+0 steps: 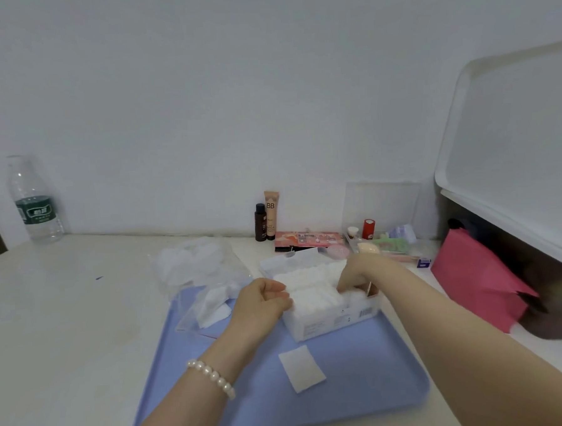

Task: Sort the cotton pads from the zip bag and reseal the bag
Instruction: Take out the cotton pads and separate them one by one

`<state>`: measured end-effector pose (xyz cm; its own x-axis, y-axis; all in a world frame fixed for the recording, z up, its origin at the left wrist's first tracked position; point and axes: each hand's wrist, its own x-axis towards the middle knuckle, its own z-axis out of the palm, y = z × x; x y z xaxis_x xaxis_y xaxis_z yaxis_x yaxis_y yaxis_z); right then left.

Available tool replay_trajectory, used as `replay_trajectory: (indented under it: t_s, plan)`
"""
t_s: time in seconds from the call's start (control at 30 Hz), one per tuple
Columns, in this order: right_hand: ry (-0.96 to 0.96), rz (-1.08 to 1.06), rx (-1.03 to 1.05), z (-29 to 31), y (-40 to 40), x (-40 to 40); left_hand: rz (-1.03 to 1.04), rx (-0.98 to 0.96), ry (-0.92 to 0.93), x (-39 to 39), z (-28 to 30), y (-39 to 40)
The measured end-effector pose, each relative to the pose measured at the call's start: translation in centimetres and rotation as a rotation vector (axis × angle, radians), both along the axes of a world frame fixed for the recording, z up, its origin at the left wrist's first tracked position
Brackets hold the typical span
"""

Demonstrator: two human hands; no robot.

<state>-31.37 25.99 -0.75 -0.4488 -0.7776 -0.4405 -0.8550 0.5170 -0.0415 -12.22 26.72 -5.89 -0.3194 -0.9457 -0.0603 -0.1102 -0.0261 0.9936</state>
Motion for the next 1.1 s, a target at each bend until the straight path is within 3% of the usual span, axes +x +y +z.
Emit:
replay_trajectory:
  t_s: [0.07,0.23,0.4,0.57,0.67,0.73,0.8,0.9,1.0,1.1]
  plan:
    - [-0.038,-0.004,-0.021,0.5,0.3,-0.4,0.007,0.004,0.023,0.1,0.2,-0.1]
    - [0.079,0.100,-0.020,-0.5,0.7,0.0,-0.015,0.051,0.040,-0.1,0.4,0.0]
    - [-0.123,0.021,-0.208,-1.5,0.3,0.2,-0.013,0.076,0.031,-0.3,0.3,0.2]
    - [-0.119,0.001,-0.259,-0.8,0.8,0.7,-0.019,0.067,0.053,1.2,1.3,0.6]
    - [0.172,0.010,-0.397,-0.1,1.5,1.4,0.014,-0.123,-0.123,4.0,1.4,0.5]
    - [0.234,0.086,-0.644,0.1,2.3,3.6,0.154,-0.322,-0.251,6.5,1.1,-0.2]
    - [0.075,0.248,-0.843,-0.4,3.4,7.0,0.297,-0.464,-0.331,9.0,1.2,-0.7]
    - [-0.186,0.502,-0.854,-3.5,3.2,11.7,0.250,-0.560,-0.492,11.4,0.3,-1.8]
    - [-0.244,0.592,-0.721,-7.4,1.4,14.5,0.073,-0.575,-0.721,12.2,-1.2,-2.2]
    - [-0.223,0.626,-0.700,-9.5,-0.7,15.7,0.051,-0.537,-0.658,12.2,-2.1,-2.2]
